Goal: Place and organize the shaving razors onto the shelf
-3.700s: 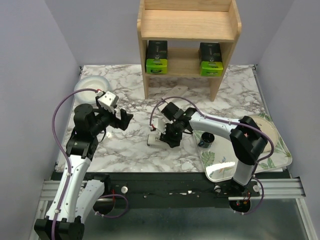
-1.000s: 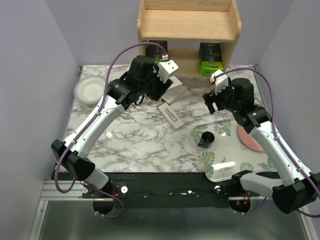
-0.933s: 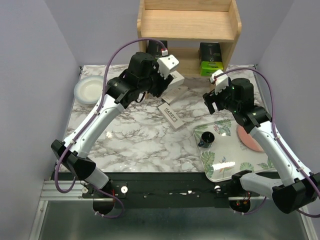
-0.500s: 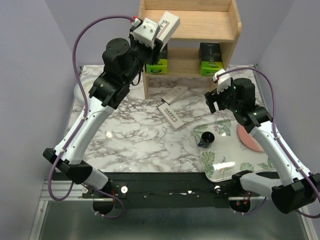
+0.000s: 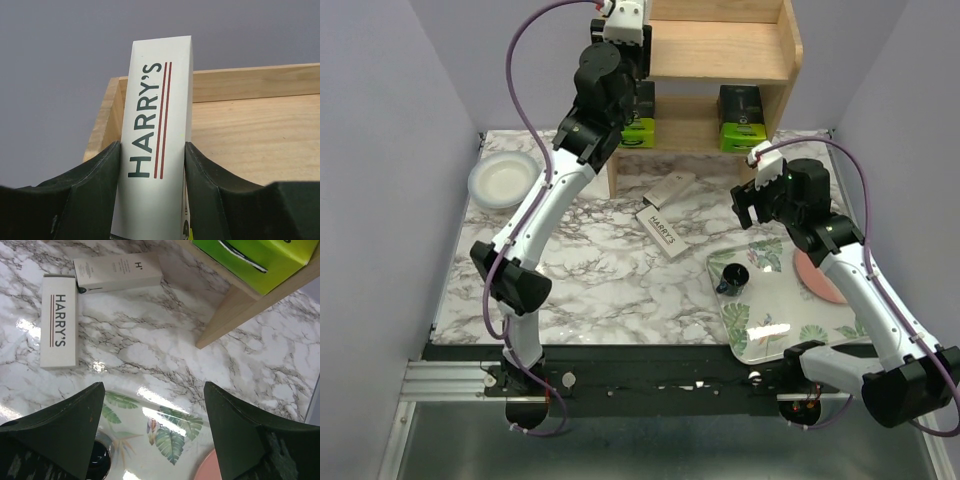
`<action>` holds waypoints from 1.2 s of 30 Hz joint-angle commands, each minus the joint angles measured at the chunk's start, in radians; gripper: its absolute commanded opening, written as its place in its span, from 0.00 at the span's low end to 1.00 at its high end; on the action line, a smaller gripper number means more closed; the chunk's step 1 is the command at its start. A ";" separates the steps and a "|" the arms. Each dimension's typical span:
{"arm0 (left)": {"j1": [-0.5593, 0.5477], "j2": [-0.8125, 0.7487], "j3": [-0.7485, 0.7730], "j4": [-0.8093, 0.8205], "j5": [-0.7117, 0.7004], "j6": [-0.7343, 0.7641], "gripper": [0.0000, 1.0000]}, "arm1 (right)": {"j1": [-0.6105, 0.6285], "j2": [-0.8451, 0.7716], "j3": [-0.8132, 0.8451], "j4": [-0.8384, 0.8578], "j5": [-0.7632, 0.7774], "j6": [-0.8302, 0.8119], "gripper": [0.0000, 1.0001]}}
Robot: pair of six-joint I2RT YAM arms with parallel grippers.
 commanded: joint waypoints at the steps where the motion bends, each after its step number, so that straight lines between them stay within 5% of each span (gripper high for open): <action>1: -0.003 0.044 0.067 0.133 -0.142 0.006 0.53 | -0.018 -0.030 -0.043 0.019 -0.023 0.018 0.88; 5: -0.003 0.081 0.078 0.164 -0.189 0.006 0.54 | -0.032 -0.044 -0.063 0.017 -0.029 0.022 0.88; 9: -0.006 0.093 0.079 0.185 -0.188 0.013 0.69 | -0.041 -0.049 -0.070 0.016 -0.036 0.027 0.88; 19: -0.049 0.048 0.156 0.248 -0.091 0.063 0.82 | -0.058 -0.041 -0.065 0.013 -0.058 0.038 0.88; 26: -0.031 -0.164 0.087 0.314 -0.027 0.266 0.97 | -0.063 -0.056 -0.063 0.010 -0.073 0.033 0.88; 29: 0.018 -0.337 -0.144 0.187 0.138 0.249 0.73 | -0.063 -0.058 -0.079 0.014 -0.090 0.036 0.88; 32: 0.048 -0.468 -0.394 0.103 0.293 0.260 0.00 | -0.064 -0.052 -0.077 0.017 -0.102 0.042 0.88; 36: 0.069 -0.536 -0.563 -0.050 0.496 0.189 0.00 | -0.063 -0.041 -0.063 0.013 -0.110 0.044 0.88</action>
